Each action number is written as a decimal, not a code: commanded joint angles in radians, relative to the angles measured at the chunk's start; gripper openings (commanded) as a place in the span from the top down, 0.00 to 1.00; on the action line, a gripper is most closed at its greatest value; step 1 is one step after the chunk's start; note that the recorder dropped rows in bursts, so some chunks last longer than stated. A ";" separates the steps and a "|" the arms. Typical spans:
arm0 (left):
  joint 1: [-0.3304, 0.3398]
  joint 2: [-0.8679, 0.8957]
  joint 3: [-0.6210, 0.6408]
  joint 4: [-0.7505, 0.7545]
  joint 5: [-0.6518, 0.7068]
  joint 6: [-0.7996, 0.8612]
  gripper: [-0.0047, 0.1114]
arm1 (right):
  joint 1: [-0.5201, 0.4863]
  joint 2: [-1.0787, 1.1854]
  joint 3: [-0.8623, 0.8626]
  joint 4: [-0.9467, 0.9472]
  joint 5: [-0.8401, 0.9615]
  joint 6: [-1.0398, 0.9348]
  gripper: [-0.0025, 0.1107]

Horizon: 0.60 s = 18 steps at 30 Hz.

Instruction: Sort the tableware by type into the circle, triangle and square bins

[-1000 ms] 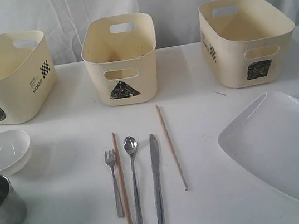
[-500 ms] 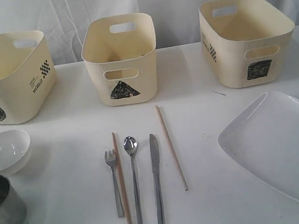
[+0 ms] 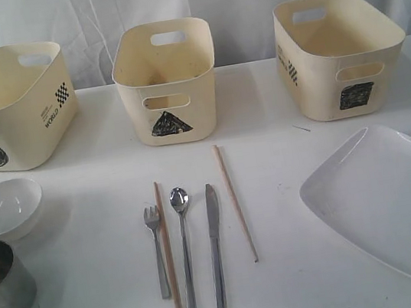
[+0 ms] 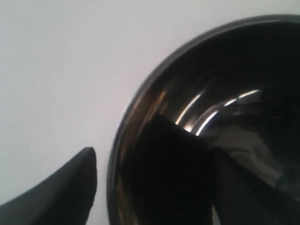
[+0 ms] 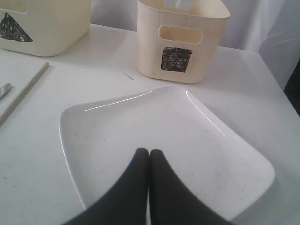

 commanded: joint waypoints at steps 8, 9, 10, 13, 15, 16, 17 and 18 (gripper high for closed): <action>0.004 0.023 -0.002 -0.004 0.041 -0.018 0.96 | 0.005 -0.005 0.006 -0.005 -0.014 0.002 0.98; 0.004 0.023 -0.002 -0.006 0.055 -0.034 0.96 | 0.005 -0.005 0.006 -0.005 -0.014 0.002 0.98; 0.004 0.023 -0.002 -0.006 0.071 -0.063 0.96 | 0.005 -0.005 0.006 -0.005 -0.014 0.002 0.98; 0.004 0.008 -0.002 -0.006 0.119 -0.140 0.96 | 0.005 -0.005 0.006 -0.005 -0.014 0.002 0.98; 0.004 -0.015 -0.002 -0.009 0.128 -0.155 0.96 | 0.005 -0.005 0.006 -0.005 -0.014 0.002 0.98; 0.004 -0.038 -0.002 -0.009 0.128 -0.160 0.96 | 0.005 -0.005 0.006 -0.005 -0.014 0.002 0.98; 0.006 -0.055 -0.002 -0.009 0.128 -0.160 0.96 | 0.005 -0.005 0.006 -0.005 -0.014 0.002 0.98; 0.007 -0.074 -0.002 -0.009 0.124 -0.160 0.96 | 0.005 -0.005 0.006 -0.005 -0.014 0.002 0.98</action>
